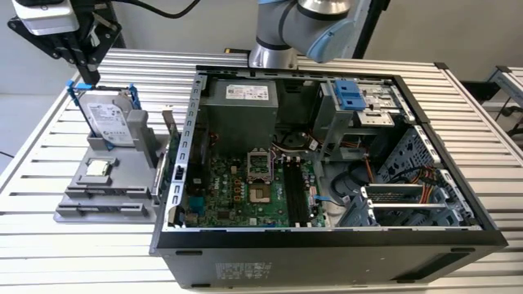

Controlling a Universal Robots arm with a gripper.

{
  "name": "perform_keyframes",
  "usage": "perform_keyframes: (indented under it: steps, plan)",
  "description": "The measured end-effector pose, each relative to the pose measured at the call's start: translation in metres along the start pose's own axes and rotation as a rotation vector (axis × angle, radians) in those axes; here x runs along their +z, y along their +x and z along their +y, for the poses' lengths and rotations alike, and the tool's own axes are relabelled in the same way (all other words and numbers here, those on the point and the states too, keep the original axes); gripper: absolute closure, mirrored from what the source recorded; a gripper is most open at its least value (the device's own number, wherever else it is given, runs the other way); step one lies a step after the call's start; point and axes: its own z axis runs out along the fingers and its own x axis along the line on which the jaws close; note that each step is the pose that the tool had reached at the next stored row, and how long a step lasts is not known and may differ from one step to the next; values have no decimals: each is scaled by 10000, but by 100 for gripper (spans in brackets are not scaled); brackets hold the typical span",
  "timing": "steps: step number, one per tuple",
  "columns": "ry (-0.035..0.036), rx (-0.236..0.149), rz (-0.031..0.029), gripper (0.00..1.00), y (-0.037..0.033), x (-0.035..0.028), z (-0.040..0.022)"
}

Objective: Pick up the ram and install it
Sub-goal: 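Reach for the ram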

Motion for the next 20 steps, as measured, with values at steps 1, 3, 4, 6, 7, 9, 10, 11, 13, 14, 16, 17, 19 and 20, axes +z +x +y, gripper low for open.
perform_keyframes:
  steps: [1,3,4,6,7,9,10,11,13,14,16,17,19,20]
  plan:
    - [1,1,6,100,17,1,-1]
    - [1,0,7,100,18,1,-1]
    - [2,0,13,100,19,1,-15]
    - [-1,1,18,100,12,5,-105]
    - [-1,1,21,100,9,6,-148]
    - [-1,2,23,100,2,12,-245]
    - [0,2,25,100,-2,15,-290]
    - [-1,2,25,100,-5,18,-332]
    - [0,5,28,100,-11,24,-425]
    - [0,5,28,100,-15,28,-470]
    - [0,6,30,100,-21,36,-562]
    - [0,7,31,100,-24,40,-607]
    - [0,9,34,100,-31,47,-697]
    - [0,9,36,100,-34,51,-745]
